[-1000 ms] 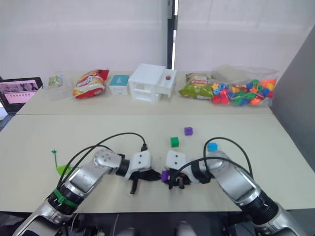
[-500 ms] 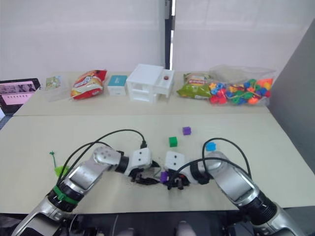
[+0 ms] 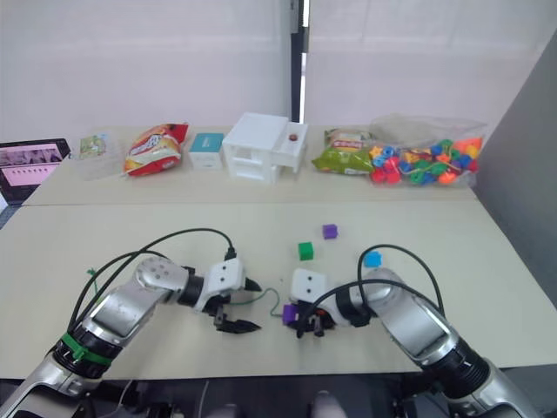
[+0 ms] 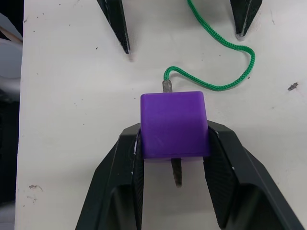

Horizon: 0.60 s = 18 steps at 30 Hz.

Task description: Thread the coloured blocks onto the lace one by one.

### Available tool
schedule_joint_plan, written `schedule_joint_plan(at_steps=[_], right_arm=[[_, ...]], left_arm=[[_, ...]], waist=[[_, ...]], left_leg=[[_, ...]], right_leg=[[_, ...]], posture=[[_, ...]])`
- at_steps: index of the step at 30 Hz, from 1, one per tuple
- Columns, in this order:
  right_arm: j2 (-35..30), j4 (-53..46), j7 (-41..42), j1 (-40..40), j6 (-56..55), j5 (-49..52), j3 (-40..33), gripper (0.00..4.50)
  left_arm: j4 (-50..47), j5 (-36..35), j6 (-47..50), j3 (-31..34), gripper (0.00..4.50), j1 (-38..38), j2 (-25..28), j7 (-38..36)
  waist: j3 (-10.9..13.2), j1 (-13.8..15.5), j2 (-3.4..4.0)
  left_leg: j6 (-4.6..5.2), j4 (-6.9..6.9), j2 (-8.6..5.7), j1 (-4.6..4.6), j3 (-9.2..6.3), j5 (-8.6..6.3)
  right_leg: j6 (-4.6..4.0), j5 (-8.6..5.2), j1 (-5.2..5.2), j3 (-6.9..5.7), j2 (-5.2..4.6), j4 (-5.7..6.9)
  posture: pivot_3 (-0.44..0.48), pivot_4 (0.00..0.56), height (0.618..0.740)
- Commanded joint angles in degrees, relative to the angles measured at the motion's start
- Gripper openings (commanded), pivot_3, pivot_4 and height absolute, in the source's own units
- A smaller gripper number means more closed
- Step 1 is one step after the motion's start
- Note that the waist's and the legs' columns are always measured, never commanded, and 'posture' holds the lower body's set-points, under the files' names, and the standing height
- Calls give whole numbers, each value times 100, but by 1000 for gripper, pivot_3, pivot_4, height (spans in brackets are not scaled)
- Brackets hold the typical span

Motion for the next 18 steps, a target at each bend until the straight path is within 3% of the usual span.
schedule_joint_plan(at_steps=[1, 6, 10, 18], right_arm=[[-19, -61, -39, 44, -68, 52, -146, 1198], [3, -55, -73, 43, -57, 39, -135, 1198], [19, -39, -101, 30, -54, 27, -124, 1198], [47, -47, -147, 8, -36, 32, -116, 1198]], left_arm=[[-230, -236, 95, 160, 4477, -186, 202, -317], [-180, -495, 124, 229, 4477, -513, 427, -776], [195, -560, -271, 227, 4477, -815, 192, -931], [2516, 248, -3162, -268, 4477, -1425, -676, -1396]], waist=[[0, 0, 0], [1, 0, -1], [1, 1, -1], [1, 3, -1]], left_leg=[[0, 0, 0, 0, 0, 0], [0, 0, 0, -2, 0, 0], [0, 0, 0, -2, 0, 0], [0, 1, -1, -3, 2, 0]], right_leg=[[0, 0, 0, 0, 0, 0], [0, 0, 0, 0, 0, -2], [0, 0, 1, -1, 0, -2], [-1, 1, -1, 0, 0, -6]], posture=[[0, 150, 740], [0, 150, 740], [0, 150, 740], [0, 150, 740]])
